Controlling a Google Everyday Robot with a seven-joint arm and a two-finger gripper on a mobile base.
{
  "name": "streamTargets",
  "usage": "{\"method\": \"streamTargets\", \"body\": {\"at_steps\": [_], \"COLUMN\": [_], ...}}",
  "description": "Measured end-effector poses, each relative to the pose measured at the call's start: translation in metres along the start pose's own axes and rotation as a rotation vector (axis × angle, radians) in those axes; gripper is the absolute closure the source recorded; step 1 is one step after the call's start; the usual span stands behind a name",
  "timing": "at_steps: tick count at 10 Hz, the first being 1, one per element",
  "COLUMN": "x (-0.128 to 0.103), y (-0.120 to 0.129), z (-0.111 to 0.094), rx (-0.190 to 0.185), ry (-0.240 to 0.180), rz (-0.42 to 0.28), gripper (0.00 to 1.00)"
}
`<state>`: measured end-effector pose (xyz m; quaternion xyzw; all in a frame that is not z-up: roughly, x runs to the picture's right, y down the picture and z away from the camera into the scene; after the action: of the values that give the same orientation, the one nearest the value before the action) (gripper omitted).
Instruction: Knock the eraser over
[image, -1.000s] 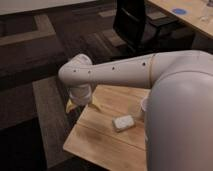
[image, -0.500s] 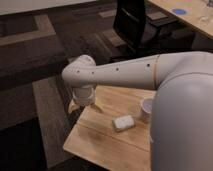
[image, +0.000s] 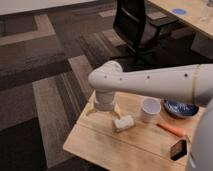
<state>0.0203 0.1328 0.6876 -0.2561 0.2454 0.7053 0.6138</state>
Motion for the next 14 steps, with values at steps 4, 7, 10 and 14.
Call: {"method": "streamTargets", "body": {"at_steps": [4, 7, 10, 14], "x": [0.0, 0.02, 0.019, 0.02], "y": [0.001, -0.025, -0.073, -0.111], "z": [0.0, 0.013, 0.02, 0.027], "rx": [-0.001, -0.012, -0.062, -0.063], "ry": [0.0, 0.071, 0.09, 0.104], "rz": [-0.002, 0.019, 0.047, 0.062], "gripper": [0.2, 0.2, 0.2, 0.2]}}
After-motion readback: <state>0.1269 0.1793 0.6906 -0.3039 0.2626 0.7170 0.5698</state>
